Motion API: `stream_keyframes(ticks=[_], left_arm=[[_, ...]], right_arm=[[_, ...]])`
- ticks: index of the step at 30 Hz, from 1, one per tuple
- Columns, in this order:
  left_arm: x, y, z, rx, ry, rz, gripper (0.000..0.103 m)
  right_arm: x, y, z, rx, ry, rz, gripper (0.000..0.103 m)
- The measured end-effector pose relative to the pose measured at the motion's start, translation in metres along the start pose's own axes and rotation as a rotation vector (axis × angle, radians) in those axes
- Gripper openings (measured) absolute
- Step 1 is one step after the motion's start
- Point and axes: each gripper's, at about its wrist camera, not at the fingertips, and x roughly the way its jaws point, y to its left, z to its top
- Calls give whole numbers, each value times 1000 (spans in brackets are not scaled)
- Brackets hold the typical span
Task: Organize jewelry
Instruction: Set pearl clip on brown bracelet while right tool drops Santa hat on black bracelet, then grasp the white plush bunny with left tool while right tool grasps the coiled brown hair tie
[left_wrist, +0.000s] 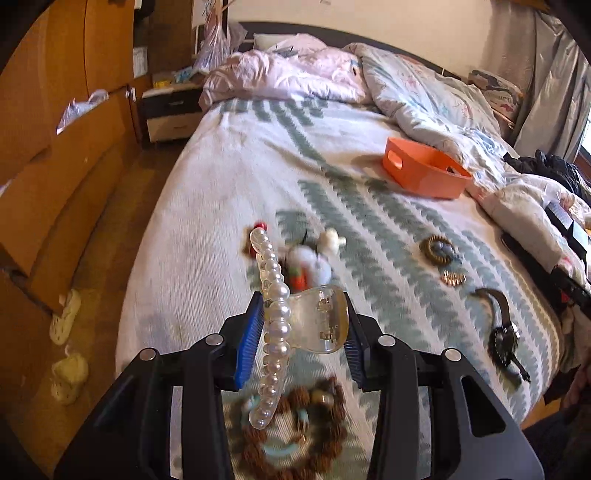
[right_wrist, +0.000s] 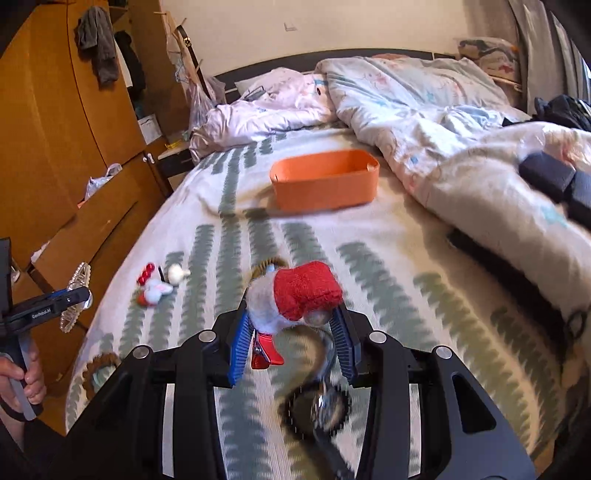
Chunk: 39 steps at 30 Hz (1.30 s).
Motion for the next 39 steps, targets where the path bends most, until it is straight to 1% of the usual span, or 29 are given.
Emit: stream_keyframes(ticks=[2,5,7,15,19,21,23,26,27,28,29,30,31,34,36,39], left_arm=[[-5,0,-9,-9,3,12,41],[-11,0,-21,-23,7,4,41],[-12,0,-28,-23,8,25,41],[-1,2,-47,-52,76,83,41],[2,-2,-55,-37,105,92,41],[3,-2,-58,-41,116,80,41],[5,-2,-59,-43,129,86,41],[4,-3,-59,-41,128,89,41],[3,-3,-58,-43,123,90,44],[2,-3,-58,-44,117,90,53],[0,-4,-57,-45,107,91,56],[-2,-4,-56,-44,96,93,58],[-4,-4,-54,-43,88,98,59],[-5,-3,-52,-50,80,89,59],[-4,-3,-51,-52,79,94,60],[-2,-2,-50,-56,79,100,60]], right_arm=[[-2,-4,-9,28,12,7,40],[-3,-13,-20,75,32,6,40],[-3,-18,-23,93,38,8,40],[1,-17,-35,64,76,-51,40],[4,-15,-43,57,95,-78,41],[8,-17,-46,57,110,-95,41],[11,-19,-47,59,120,-107,43],[12,-22,-47,58,122,-119,43],[13,-22,-47,56,126,-122,44],[13,-22,-47,54,126,-126,46],[13,-22,-47,50,121,-132,47],[13,-21,-47,43,118,-141,53],[14,-20,-47,37,117,-150,59],[13,-19,-47,27,103,-171,71],[12,-20,-46,22,97,-185,74],[10,-20,-45,23,79,-192,74]])
